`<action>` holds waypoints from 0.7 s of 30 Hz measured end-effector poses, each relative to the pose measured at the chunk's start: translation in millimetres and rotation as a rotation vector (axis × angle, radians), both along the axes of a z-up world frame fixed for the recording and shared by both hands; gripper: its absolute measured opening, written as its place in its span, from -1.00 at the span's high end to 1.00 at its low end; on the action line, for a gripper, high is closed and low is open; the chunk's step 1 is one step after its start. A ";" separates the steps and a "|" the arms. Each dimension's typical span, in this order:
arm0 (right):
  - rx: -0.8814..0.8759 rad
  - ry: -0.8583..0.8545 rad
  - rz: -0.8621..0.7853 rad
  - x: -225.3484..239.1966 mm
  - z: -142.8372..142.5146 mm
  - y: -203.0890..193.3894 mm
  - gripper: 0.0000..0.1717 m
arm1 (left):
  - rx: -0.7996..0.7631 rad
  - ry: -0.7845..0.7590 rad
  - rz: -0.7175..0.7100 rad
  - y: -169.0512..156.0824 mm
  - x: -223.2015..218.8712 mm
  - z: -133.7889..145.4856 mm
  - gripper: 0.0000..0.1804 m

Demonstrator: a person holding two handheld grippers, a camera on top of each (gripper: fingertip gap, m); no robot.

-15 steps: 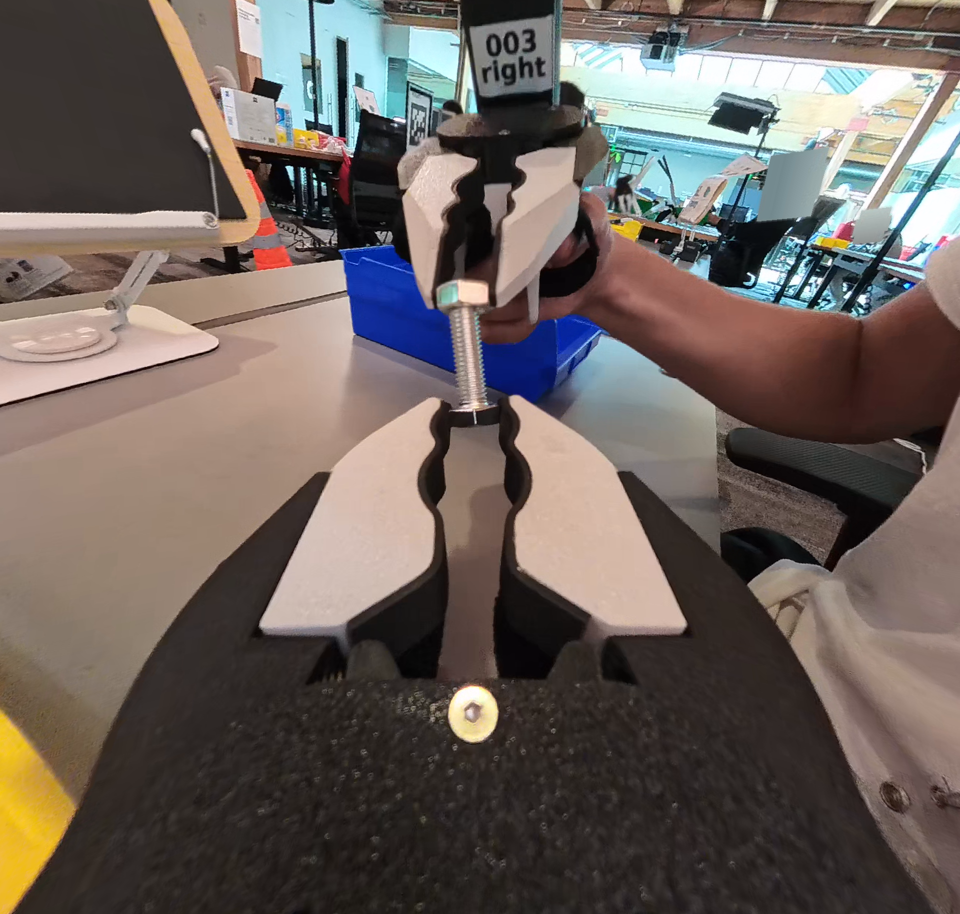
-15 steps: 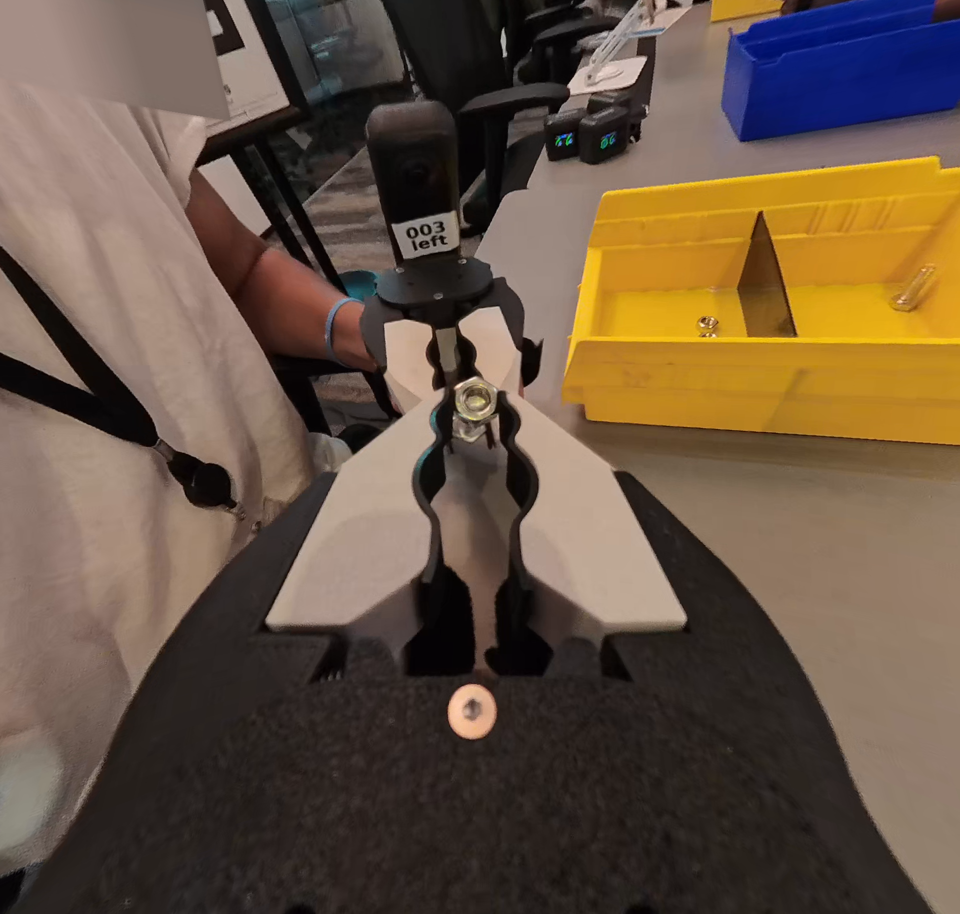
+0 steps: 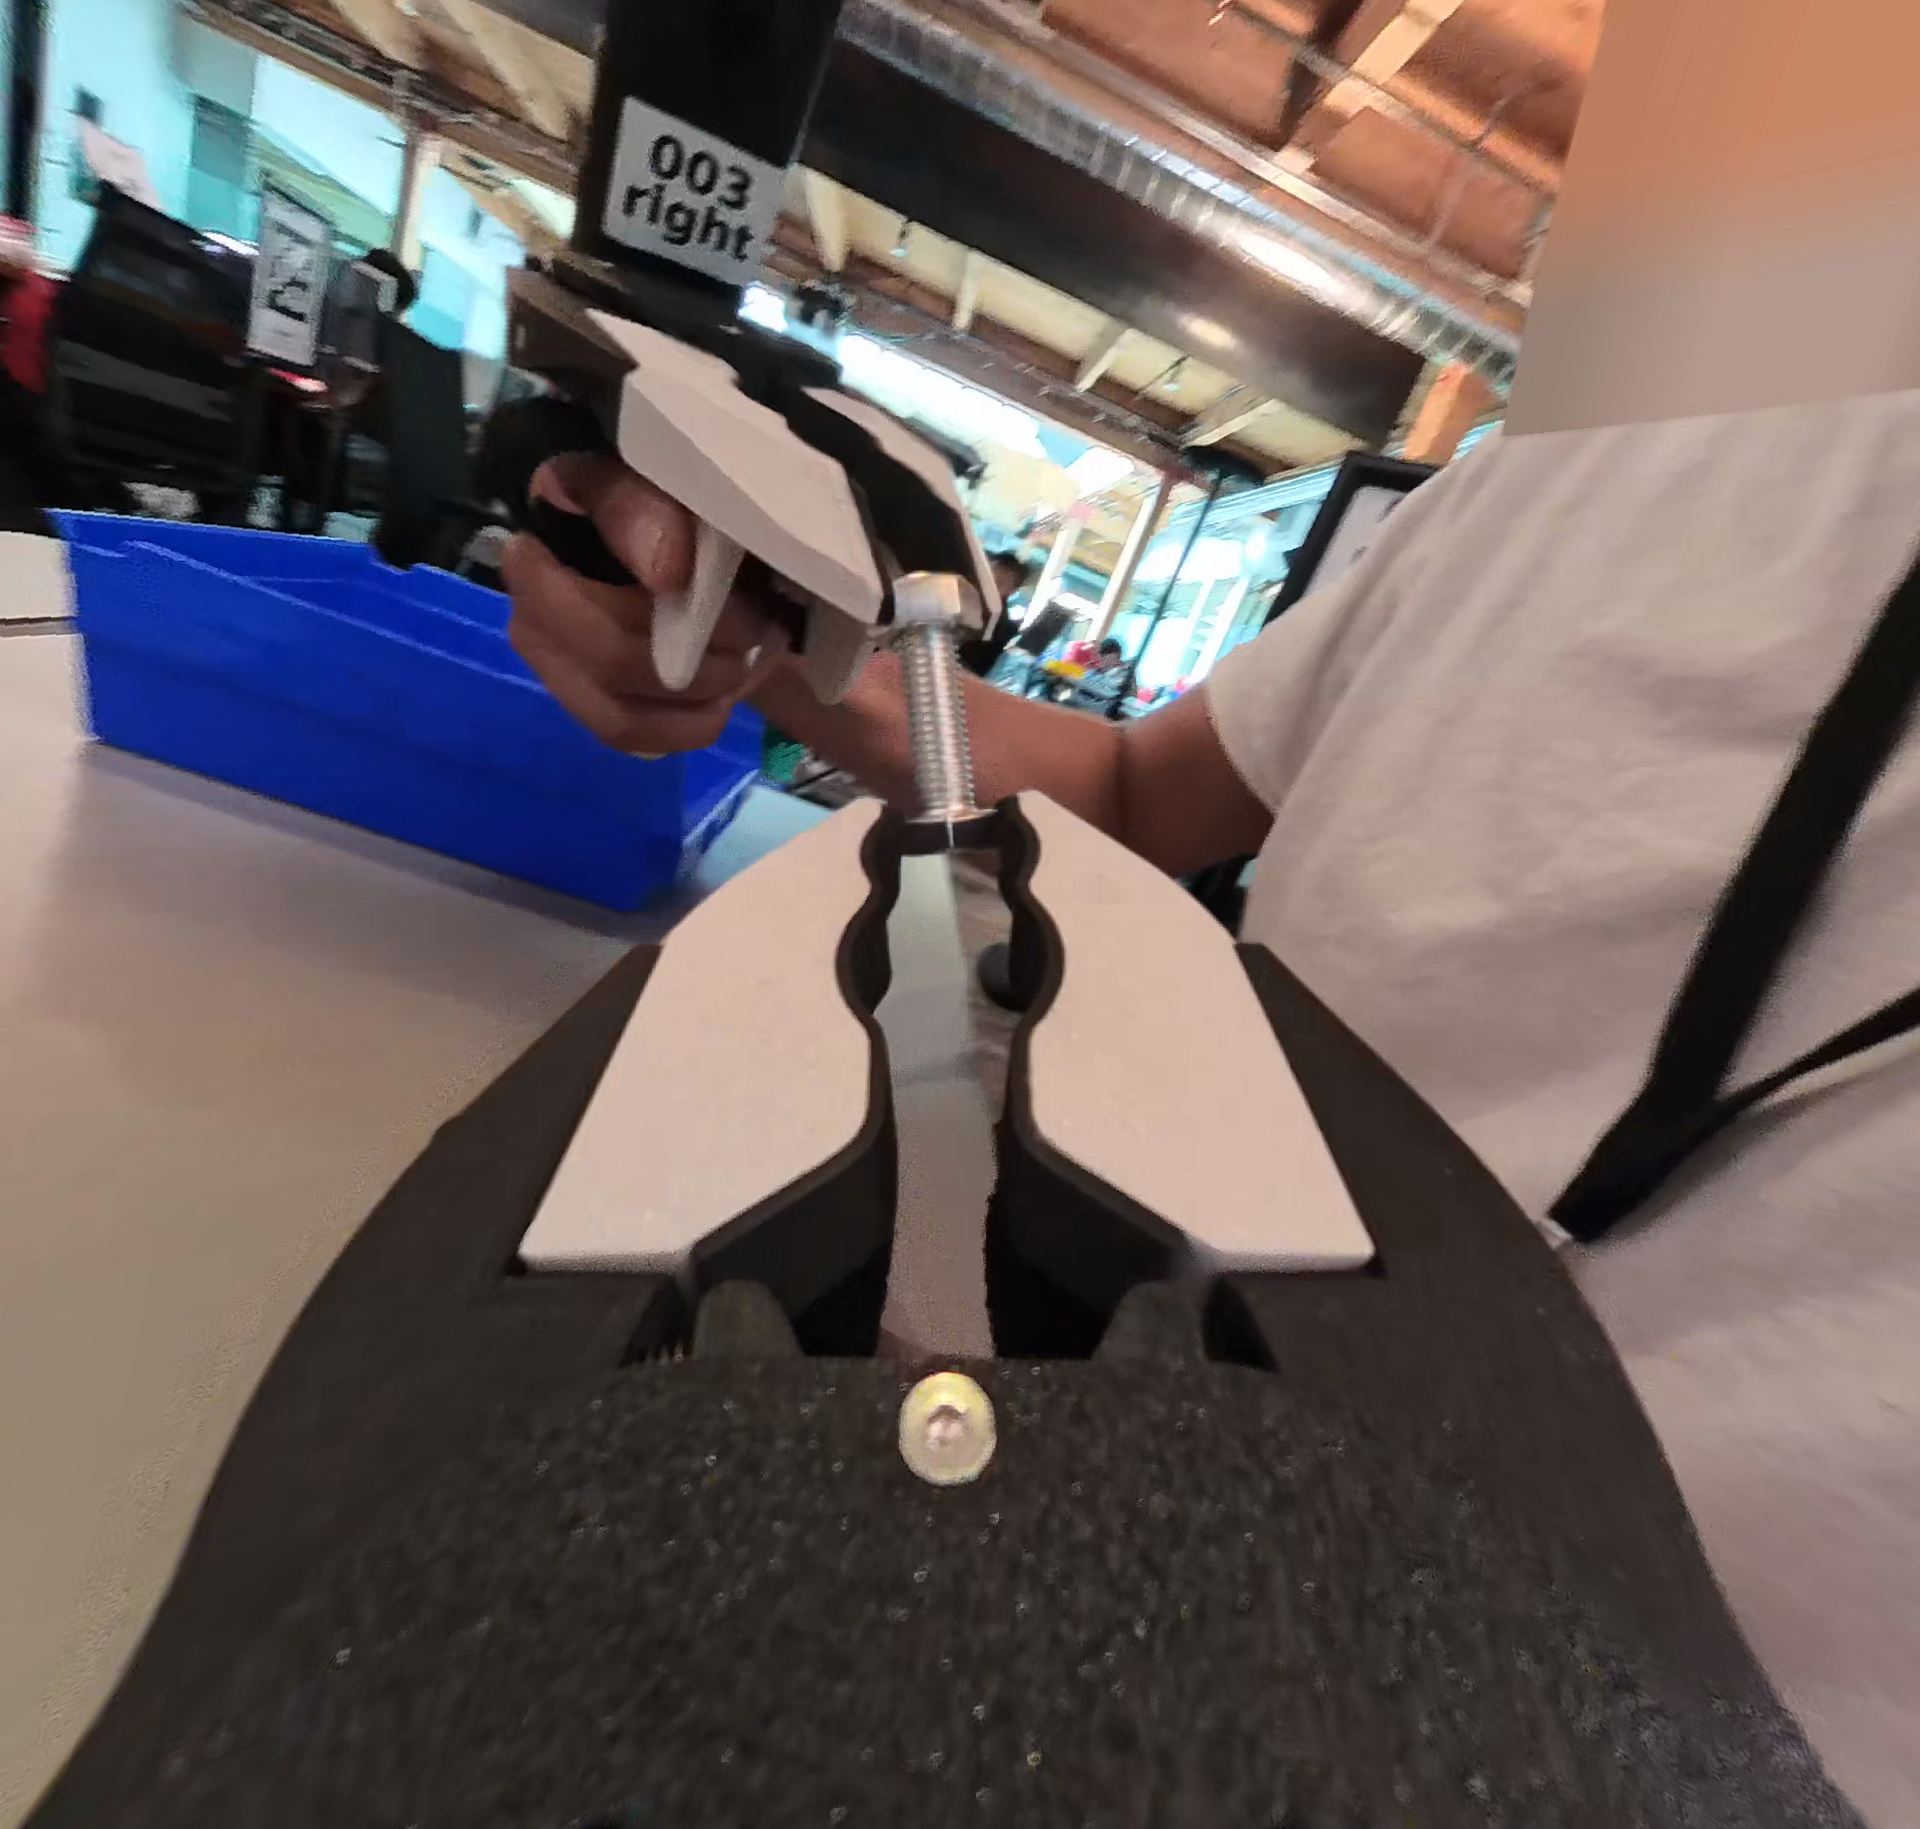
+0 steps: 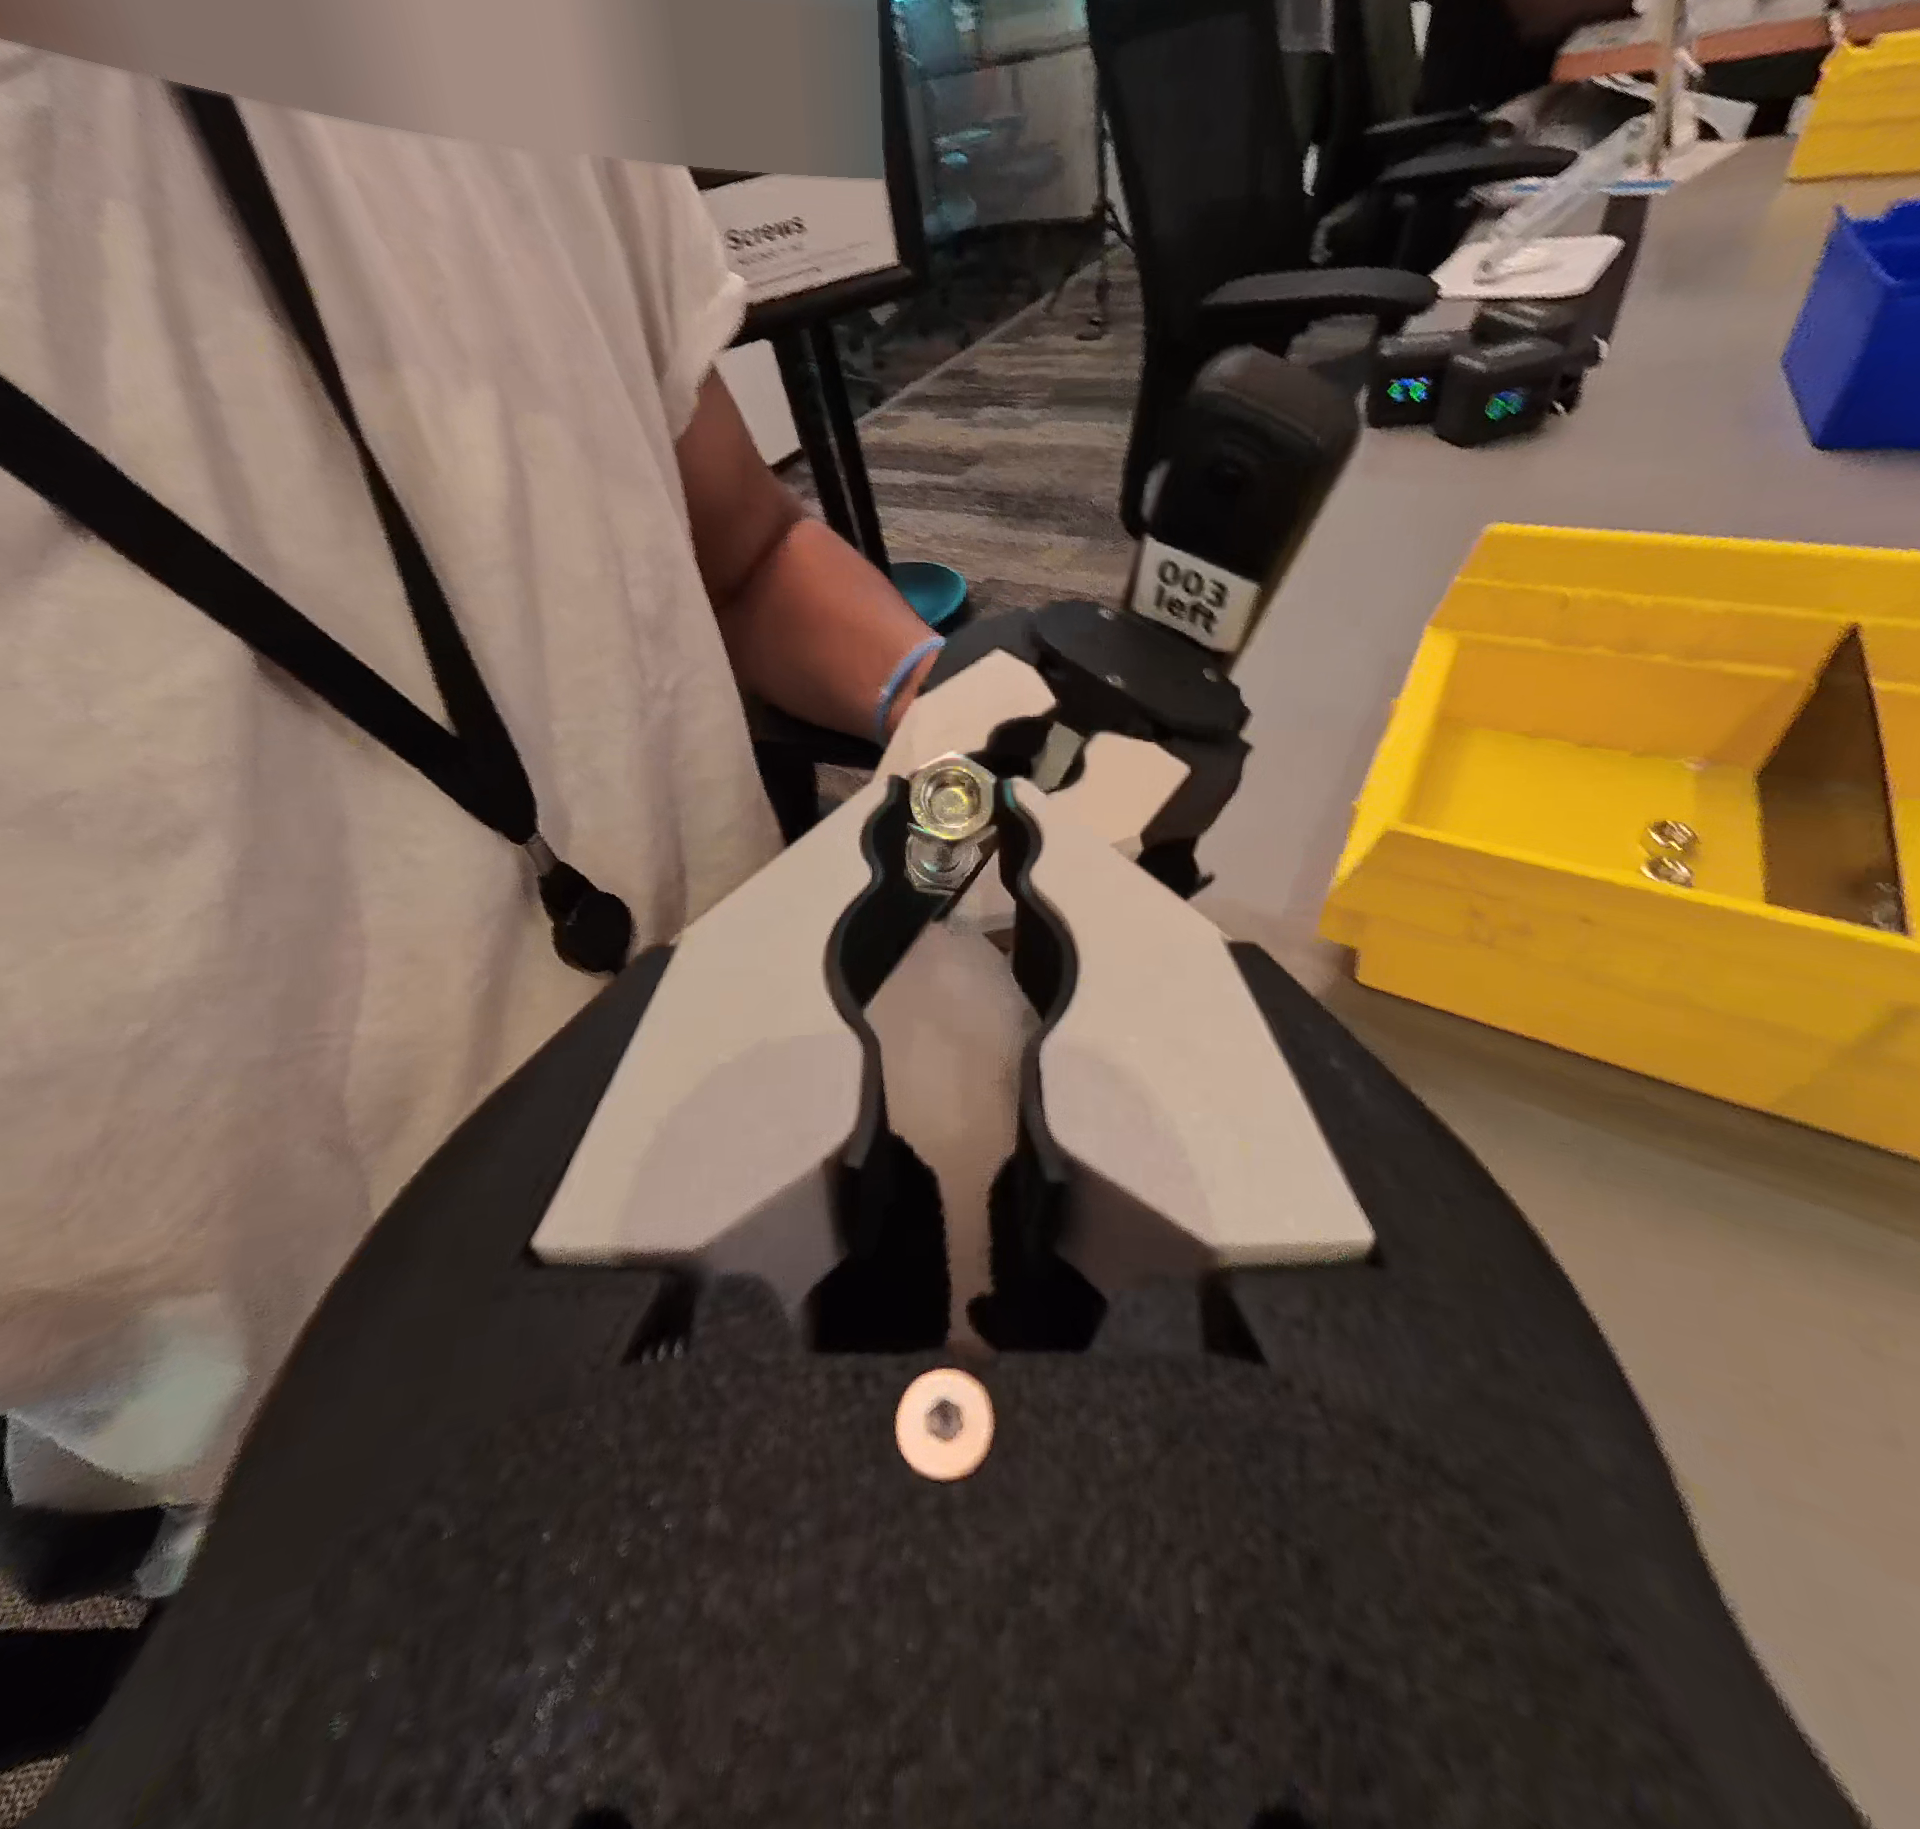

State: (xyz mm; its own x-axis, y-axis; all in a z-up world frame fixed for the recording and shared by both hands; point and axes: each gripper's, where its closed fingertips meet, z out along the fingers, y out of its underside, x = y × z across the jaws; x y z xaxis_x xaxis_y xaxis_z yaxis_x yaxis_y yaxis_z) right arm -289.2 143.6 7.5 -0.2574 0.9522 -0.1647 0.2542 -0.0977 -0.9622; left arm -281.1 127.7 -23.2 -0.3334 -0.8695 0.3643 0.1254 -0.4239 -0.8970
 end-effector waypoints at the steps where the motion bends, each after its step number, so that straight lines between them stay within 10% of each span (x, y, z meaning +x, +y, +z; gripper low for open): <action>1: -0.011 0.026 0.022 -1.4 3.5 -3.2 0.81 | -0.020 -0.026 -0.035 -4.0 -1.5 3.8 0.80; 12: 0.002 0.097 0.199 -15.3 18.8 -29.1 0.80 | -0.214 -0.161 -0.401 -36.0 -20.0 24.1 0.80; 21: 0.067 -0.031 0.052 -10.3 1.5 -7.5 0.80 | -0.114 -0.039 -0.204 -15.1 -12.1 7.0 0.81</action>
State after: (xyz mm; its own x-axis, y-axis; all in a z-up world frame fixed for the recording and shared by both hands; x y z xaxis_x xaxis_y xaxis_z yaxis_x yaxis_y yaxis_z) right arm -299.5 136.1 9.0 -0.3023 0.9469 -0.1093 0.2873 -0.0189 -0.9577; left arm -293.1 112.7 -16.3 -0.5140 -0.7365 0.4398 0.0601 -0.5424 -0.8380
